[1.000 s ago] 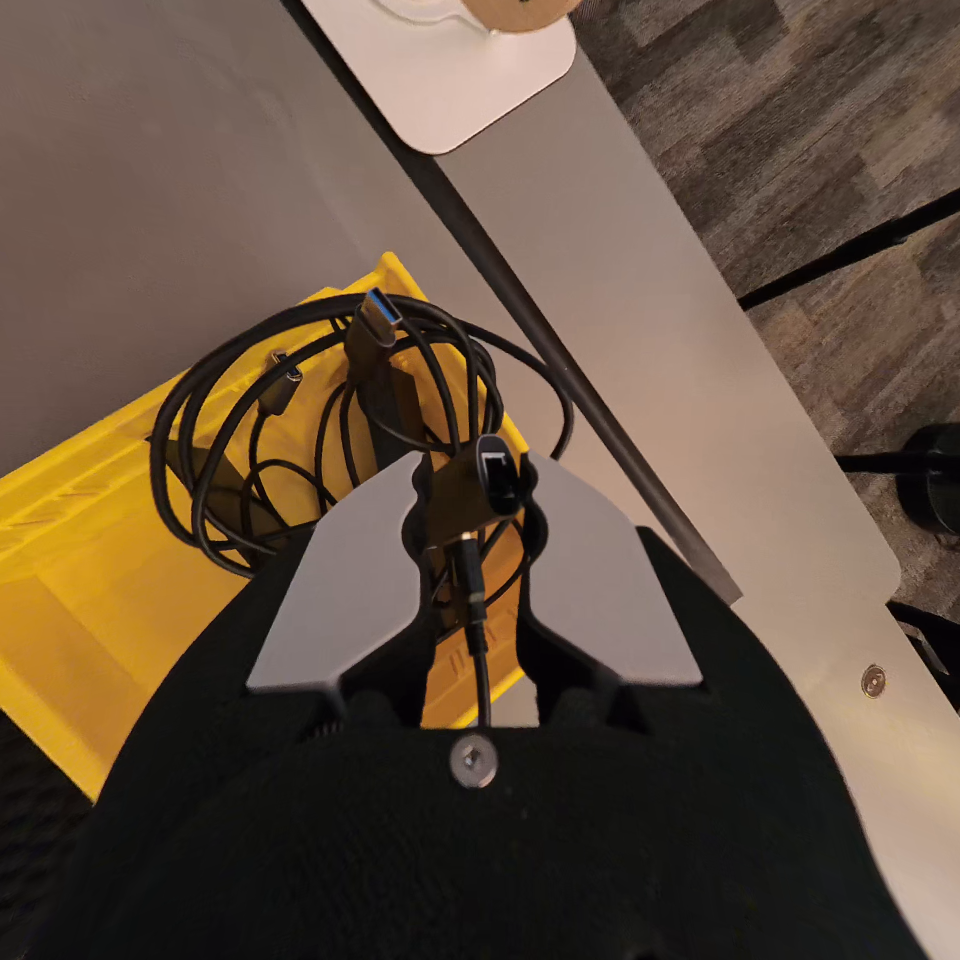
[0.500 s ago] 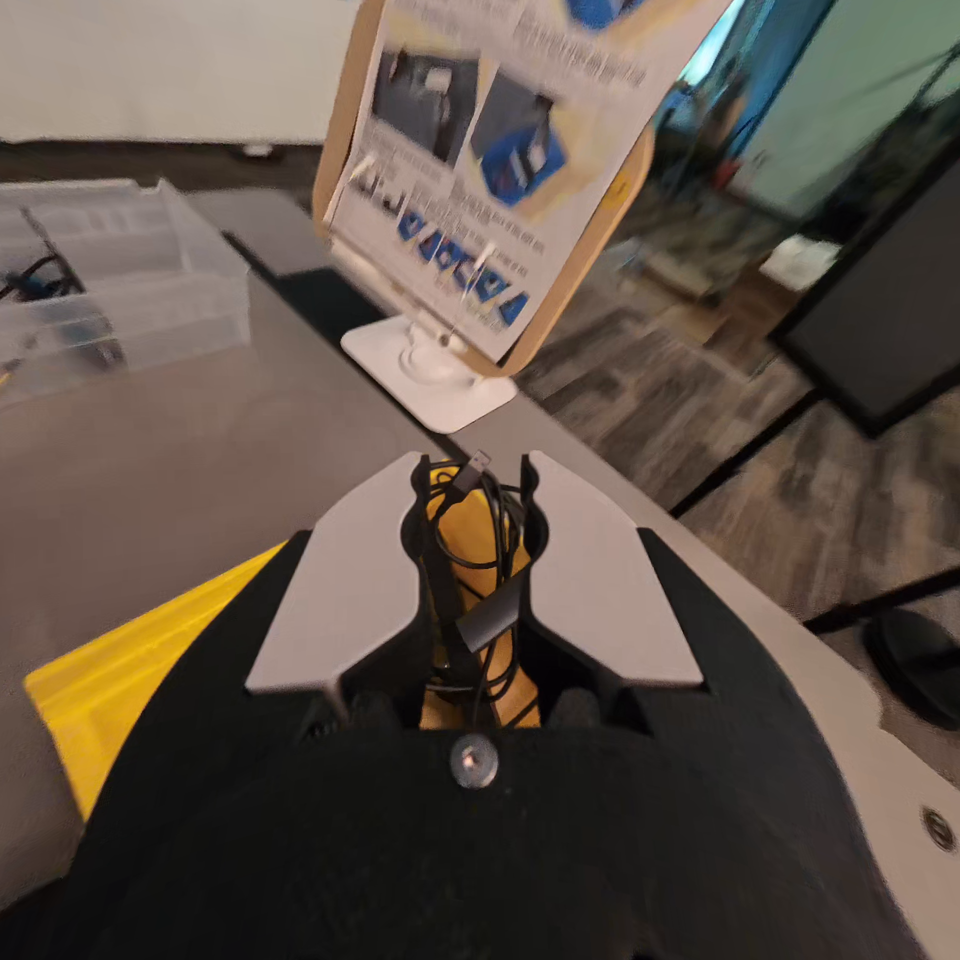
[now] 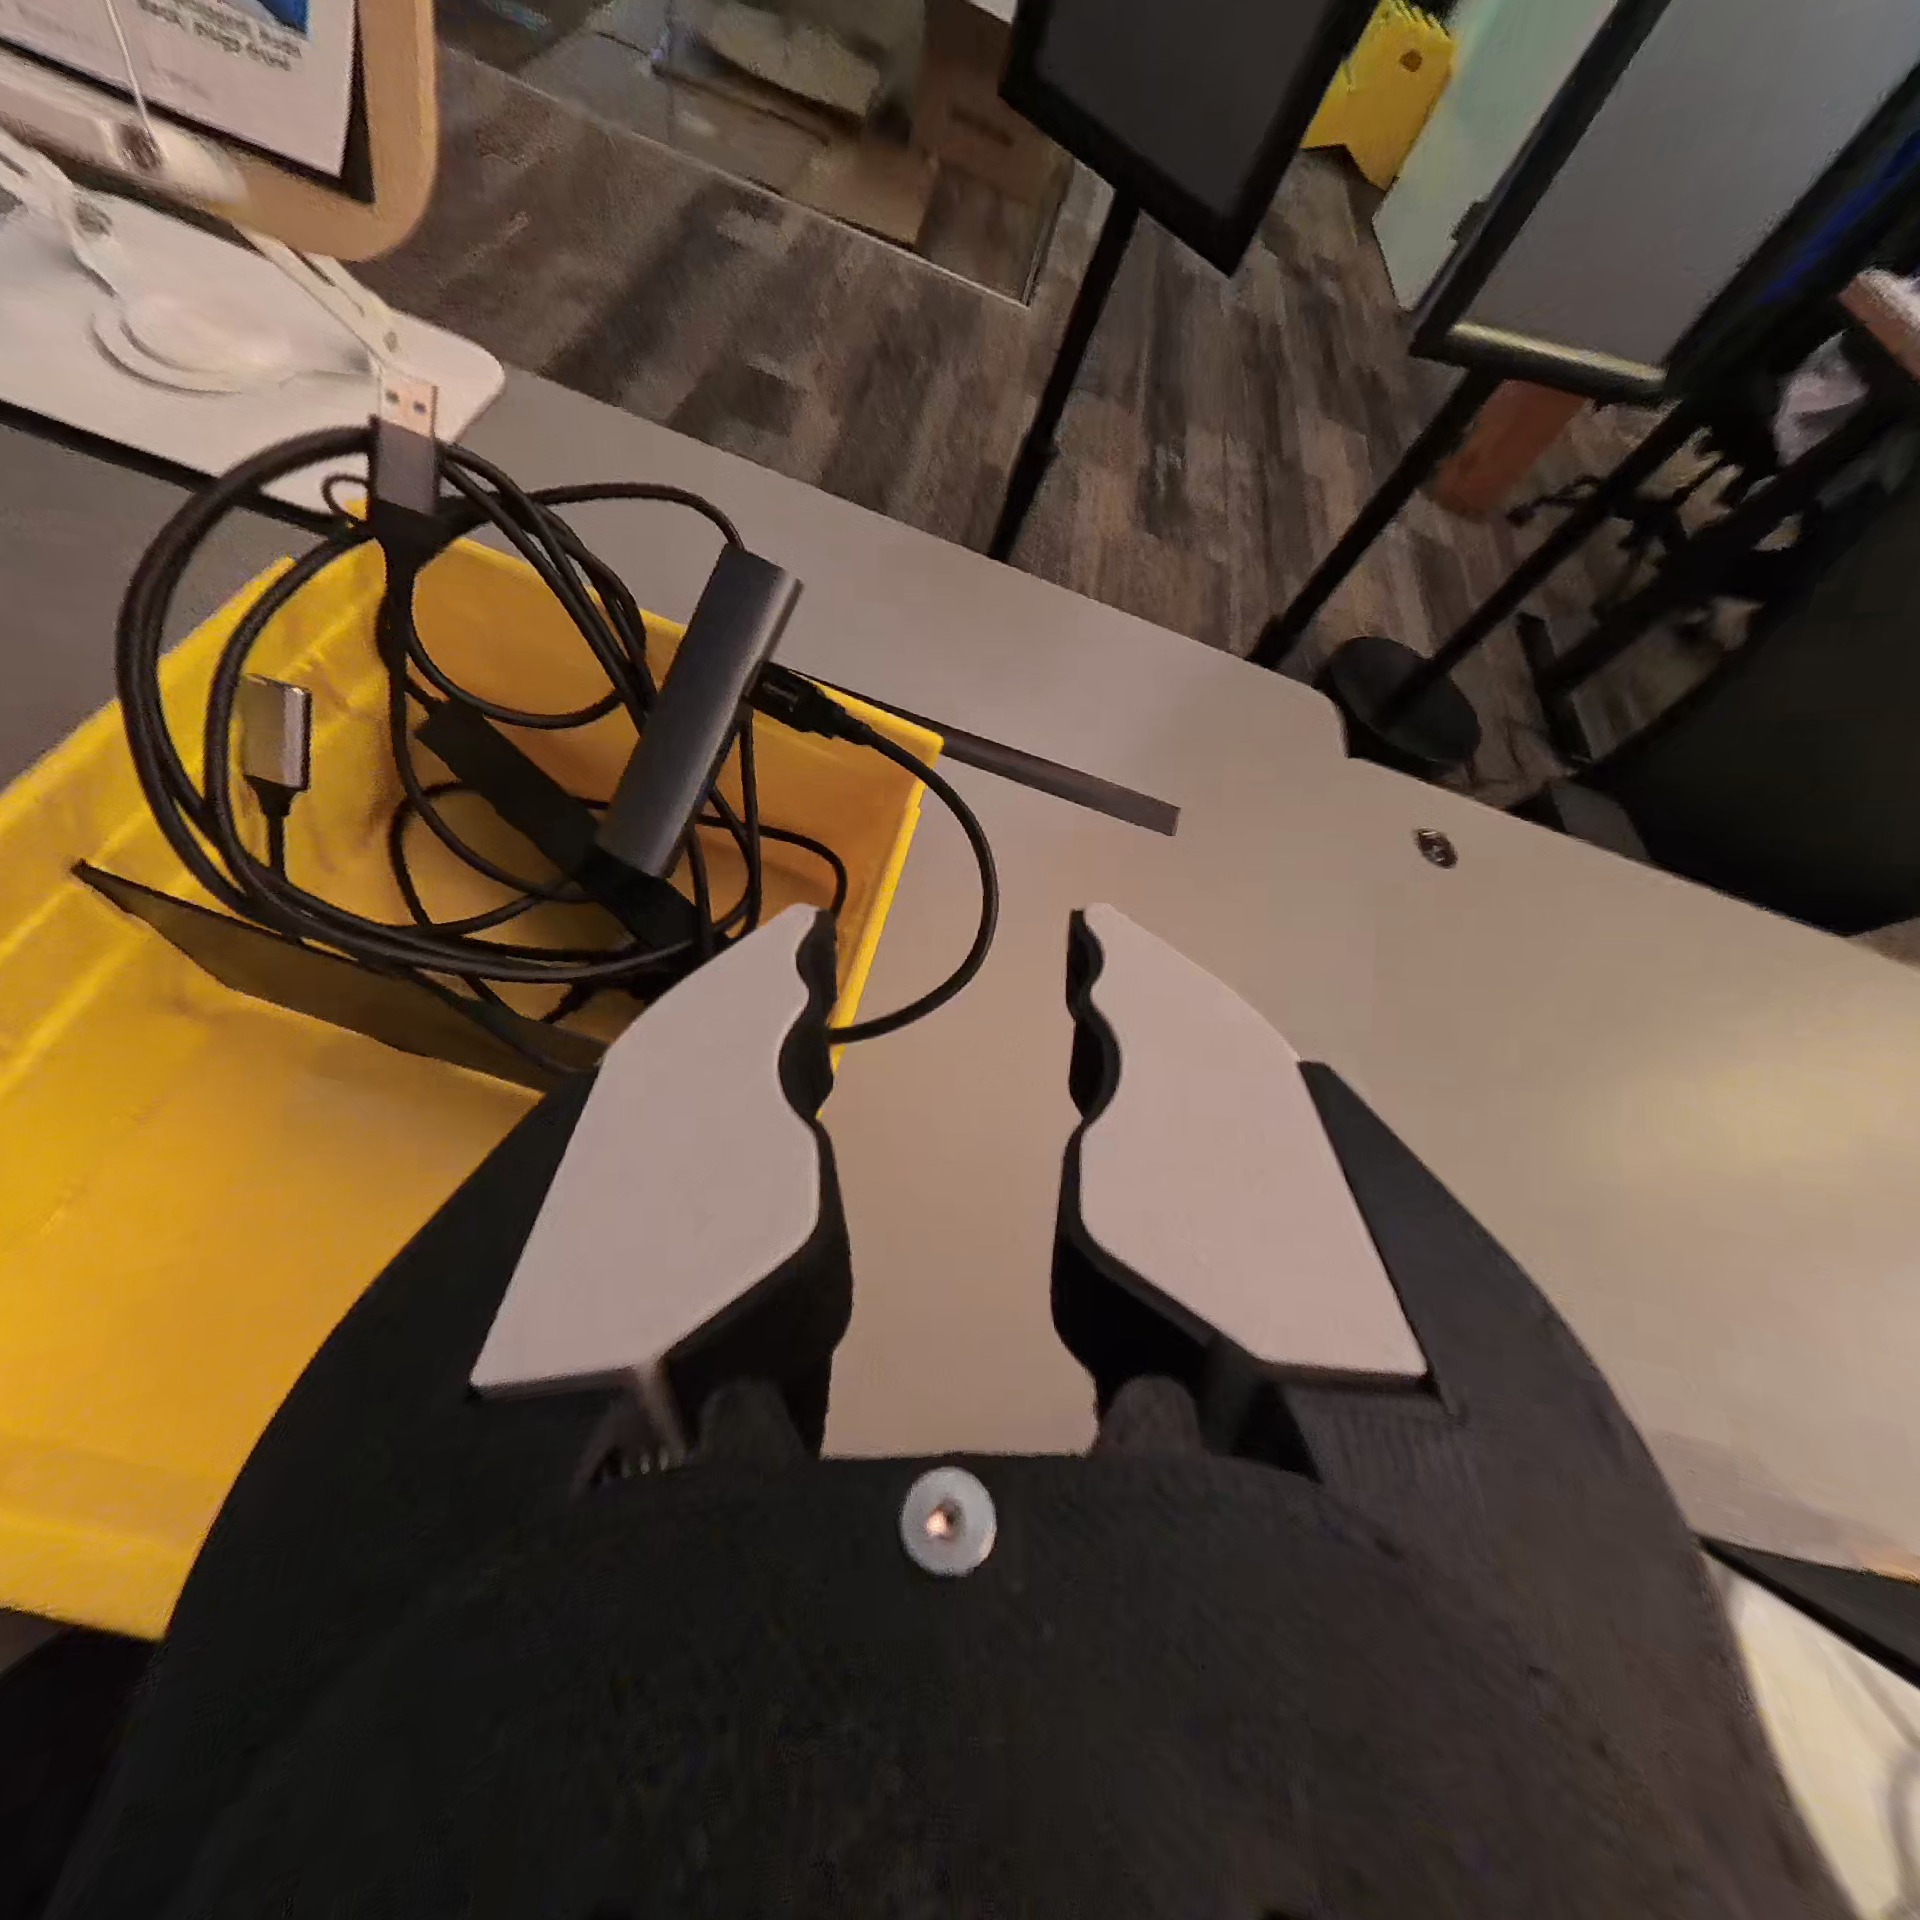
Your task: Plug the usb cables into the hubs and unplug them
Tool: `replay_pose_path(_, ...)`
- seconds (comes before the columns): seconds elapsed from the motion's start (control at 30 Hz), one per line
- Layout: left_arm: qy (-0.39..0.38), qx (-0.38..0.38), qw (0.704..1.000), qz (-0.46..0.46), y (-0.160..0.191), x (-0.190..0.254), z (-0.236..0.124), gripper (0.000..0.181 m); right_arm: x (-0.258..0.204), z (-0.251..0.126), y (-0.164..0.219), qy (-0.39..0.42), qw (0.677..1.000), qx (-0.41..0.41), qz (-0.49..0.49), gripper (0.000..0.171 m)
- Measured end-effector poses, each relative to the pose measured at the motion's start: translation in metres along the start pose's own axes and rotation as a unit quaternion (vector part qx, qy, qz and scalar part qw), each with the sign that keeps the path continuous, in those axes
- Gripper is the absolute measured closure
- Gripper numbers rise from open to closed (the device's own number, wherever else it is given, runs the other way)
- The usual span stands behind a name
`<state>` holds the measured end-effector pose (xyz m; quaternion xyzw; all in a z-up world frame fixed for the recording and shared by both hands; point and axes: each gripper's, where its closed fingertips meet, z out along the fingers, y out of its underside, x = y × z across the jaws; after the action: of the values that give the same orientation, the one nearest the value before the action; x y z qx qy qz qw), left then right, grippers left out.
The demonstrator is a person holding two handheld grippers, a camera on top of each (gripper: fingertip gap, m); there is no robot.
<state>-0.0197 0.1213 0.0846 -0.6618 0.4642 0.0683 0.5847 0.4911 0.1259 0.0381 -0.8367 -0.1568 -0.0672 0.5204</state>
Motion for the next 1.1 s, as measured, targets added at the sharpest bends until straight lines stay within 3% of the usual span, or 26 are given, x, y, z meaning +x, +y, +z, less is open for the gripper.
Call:
replay_pose_path(0.07,-0.025,-0.030,0.999,-0.023,0.023,-0.022,-0.011,0.164,0.003,0.007,0.015,-0.030,0.999,-0.013,0.036,0.135)
replay_pose_path(0.3,-0.022,-0.187,0.973,-0.137,0.138,-0.056,-0.045,0.161,-0.014,0.019,0.073,-0.133,0.980,-0.123,0.077,0.132)
replay_pose_path(0.57,-0.026,-0.294,0.928,-0.229,0.222,-0.063,-0.062,0.164,-0.010,0.016,0.077,-0.112,0.978,-0.157,0.079,0.142)
replay_pose_path(0.7,-0.005,-0.309,0.911,-0.273,0.244,-0.055,-0.060,0.166,-0.013,0.013,0.088,-0.128,0.969,-0.182,0.112,0.142)
replay_pose_path(0.93,0.006,-0.282,0.898,-0.338,0.249,-0.056,-0.060,0.165,-0.021,0.012,0.107,-0.147,0.952,-0.233,0.131,0.141)
replay_pose_path(1.1,0.034,-0.311,0.852,-0.419,0.259,-0.042,-0.074,0.161,-0.026,0.016,0.106,-0.143,0.953,-0.241,0.113,0.141)
